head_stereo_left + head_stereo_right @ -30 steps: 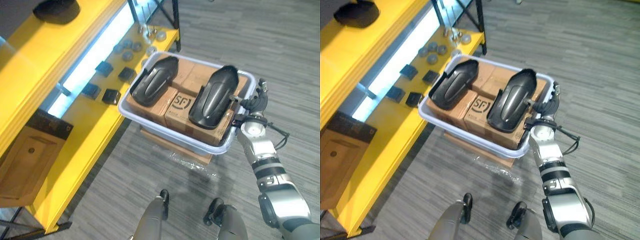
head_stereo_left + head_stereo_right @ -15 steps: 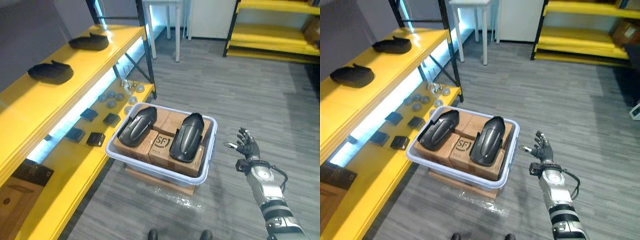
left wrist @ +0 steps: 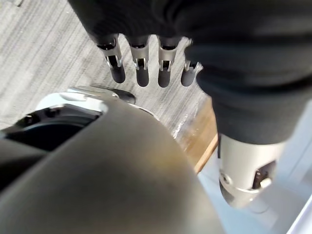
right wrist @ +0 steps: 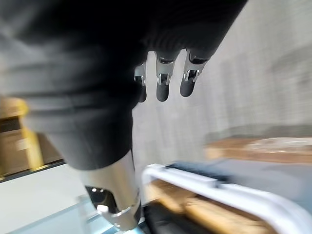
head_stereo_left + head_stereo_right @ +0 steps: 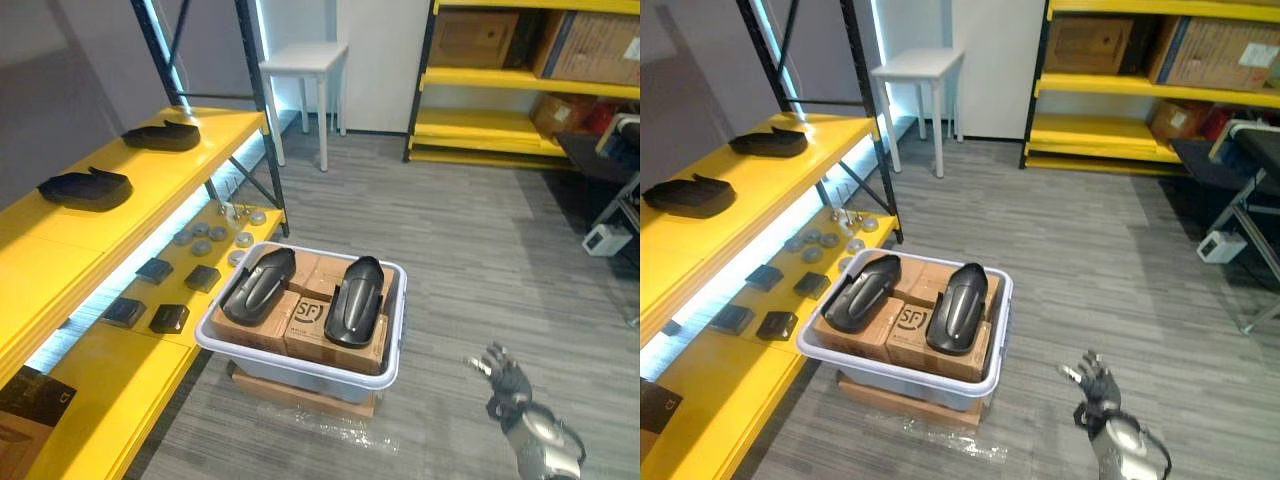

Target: Walk over and take plastic housings, then place them on the shelf

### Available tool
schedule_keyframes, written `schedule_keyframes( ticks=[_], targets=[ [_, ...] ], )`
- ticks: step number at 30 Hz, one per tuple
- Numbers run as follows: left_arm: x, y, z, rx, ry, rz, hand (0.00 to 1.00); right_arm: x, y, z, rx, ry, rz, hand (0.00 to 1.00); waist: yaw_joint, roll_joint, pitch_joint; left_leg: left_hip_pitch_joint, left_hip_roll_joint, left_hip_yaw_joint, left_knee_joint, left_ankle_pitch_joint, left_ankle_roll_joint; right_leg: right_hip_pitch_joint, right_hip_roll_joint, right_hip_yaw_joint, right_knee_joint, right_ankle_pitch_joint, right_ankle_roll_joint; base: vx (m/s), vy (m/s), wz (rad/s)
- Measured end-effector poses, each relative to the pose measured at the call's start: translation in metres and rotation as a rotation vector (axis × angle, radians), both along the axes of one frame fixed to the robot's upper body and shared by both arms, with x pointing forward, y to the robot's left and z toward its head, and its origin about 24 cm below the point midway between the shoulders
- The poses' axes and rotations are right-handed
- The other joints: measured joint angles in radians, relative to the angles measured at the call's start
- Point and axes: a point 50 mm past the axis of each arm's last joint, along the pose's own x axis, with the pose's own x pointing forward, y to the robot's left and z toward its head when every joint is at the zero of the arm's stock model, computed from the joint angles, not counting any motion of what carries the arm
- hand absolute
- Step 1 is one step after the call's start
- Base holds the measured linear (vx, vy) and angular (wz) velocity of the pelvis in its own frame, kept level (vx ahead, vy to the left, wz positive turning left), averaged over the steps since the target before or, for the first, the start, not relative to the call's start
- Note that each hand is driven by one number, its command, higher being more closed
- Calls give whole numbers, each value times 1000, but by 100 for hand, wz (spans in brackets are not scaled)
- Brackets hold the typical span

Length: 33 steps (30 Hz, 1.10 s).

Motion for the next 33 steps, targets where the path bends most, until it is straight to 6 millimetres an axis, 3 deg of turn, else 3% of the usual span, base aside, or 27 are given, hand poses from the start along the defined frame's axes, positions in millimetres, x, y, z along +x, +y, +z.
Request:
schedule_keyframes(
  ticks=[4, 9, 13, 14, 15, 16, 18, 19, 20, 22, 23, 24, 25, 27, 29, 33],
  targets=[
    [-4, 0, -1, 4, 10, 50, 0, -20, 2, -21, 67, 80, -47, 0, -1, 3, -4, 6, 3, -1, -1, -1, -1, 30, 12, -6, -48, 26, 0, 9, -4, 0],
    [-10, 0, -2, -14, -5, 121, 0, -26, -1, -24, 84, 88, -84, 0, 2, 8, -6, -37, 2, -12, 43, -19, -4, 30, 3, -36, -49, 25, 7, -12, -9, 15],
    [-16, -3, -3, -35, 2, 130, 0, -42, -28, -21, 78, 81, -266, 0, -2, 26, 5, -37, -28, -77, 59, -12, -1, 31, -80, -88, 91, -65, 22, 2, -19, 59],
    [-24, -5, -5, -37, 23, 122, 0, -41, -34, -17, 65, 68, -286, 0, -2, 22, 8, -45, -39, -74, 78, -24, -23, 32, -104, -90, 107, -76, 29, -12, -4, 37],
    [-27, -4, -5, -36, 30, 123, 0, -40, -37, -15, 58, 57, -296, 0, -1, 23, 8, -62, -44, -67, 115, -41, -37, 31, -119, -89, 111, -80, 33, -39, -1, 25],
    [-36, -4, -7, -39, 49, 143, 0, -35, -41, -10, 53, 35, -311, 0, -1, 22, 9, -113, -43, -66, 212, -52, -24, 29, -142, -81, 115, -81, 44, -76, -19, 1],
    [-46, -10, -9, -40, 81, 123, 0, -26, -45, -1, 48, 2, -310, 0, 1, 31, 11, -145, -15, -54, 295, -56, -31, 14, -161, -47, 117, -77, 80, -55, 31, -28],
    [-54, -17, -11, -53, 114, 112, 0, -21, -46, 3, 42, -15, -306, 0, 2, 48, 10, -141, 15, -41, 292, -62, -43, 9, -162, -20, 115, -65, 101, 16, 121, -43],
    [-59, -21, -13, -61, 136, 105, 0, -21, -46, 4, 35, -21, -307, 0, 2, 56, 5, -137, 16, -35, 285, -120, -37, -4, -169, -5, 120, -60, 111, 48, 231, -44],
    [-56, -11, -12, -24, 146, 47, 0, -23, -39, -2, 52, -25, -314, 0, 10, 29, 18, -142, -37, 11, 296, -165, 3, -30, -217, 43, 123, -53, 128, 73, 324, -34],
    [-53, -11, -12, -20, 142, 26, 0, -27, -37, -5, 51, -20, -319, 0, 11, 25, 23, -142, -54, 25, 305, -175, 21, -27, -238, 39, 118, -42, 112, 94, 340, -30],
    [-52, -9, -12, -12, 141, 6, 0, -30, -34, -8, 49, -17, -322, 0, 17, 26, 22, -139, -64, 39, 308, -179, 40, -26, -246, 35, 121, -12, 70, 83, 253, -32],
    [-52, -6, -11, -3, 141, -8, 0, -28, -29, -10, 51, -17, -309, 0, 22, 26, 22, -130, -67, 57, 306, -184, 49, -27, -243, 30, 128, -1, 56, 89, 206, -41],
    [-43, -1, -9, 11, 114, -25, 0, -22, -20, -9, 18, -21, -258, 0, 16, 29, 20, -124, -65, 60, 289, -185, 56, -17, -203, 44, 110, -11, 64, 83, 102, -17],
    [-29, 3, -6, 18, 75, -50, 0, -19, -20, -5, -12, -35, -234, 0, -3, 32, 21, -126, -56, 32, 268, -169, 59, -1, -111, 135, 52, -56, 91, 98, -6, 27],
    [-13, -1, -5, -20, 49, -95, 0, -11, -24, 6, -38, -71, -216, 0, -13, 27, 21, -116, -48, -6, 195, -122, 42, 13, -60, 174, 9, -51, 85, 84, -96, 21]
  ],
)
